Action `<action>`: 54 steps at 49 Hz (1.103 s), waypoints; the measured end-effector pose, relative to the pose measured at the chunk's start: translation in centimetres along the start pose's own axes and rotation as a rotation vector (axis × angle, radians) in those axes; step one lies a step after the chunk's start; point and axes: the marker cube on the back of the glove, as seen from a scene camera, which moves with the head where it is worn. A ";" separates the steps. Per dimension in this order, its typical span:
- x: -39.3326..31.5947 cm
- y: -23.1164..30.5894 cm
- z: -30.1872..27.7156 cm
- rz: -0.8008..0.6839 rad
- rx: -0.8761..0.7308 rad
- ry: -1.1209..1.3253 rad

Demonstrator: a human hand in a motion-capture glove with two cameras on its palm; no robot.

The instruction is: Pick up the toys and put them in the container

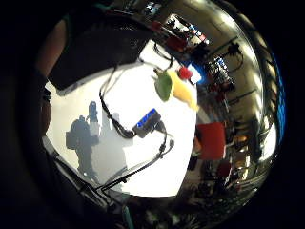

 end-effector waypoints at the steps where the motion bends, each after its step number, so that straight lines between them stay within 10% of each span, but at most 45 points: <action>1: -0.3 -0.9 -0.4 -0.016 0.003 0.016; 9: -2.1 -6.3 -2.0 -0.243 -0.021 0.032; 28: -4.0 -15.8 -0.7 -0.006 -0.072 0.022; 54: 16.0 -8.5 4.1 0.424 -0.420 -0.077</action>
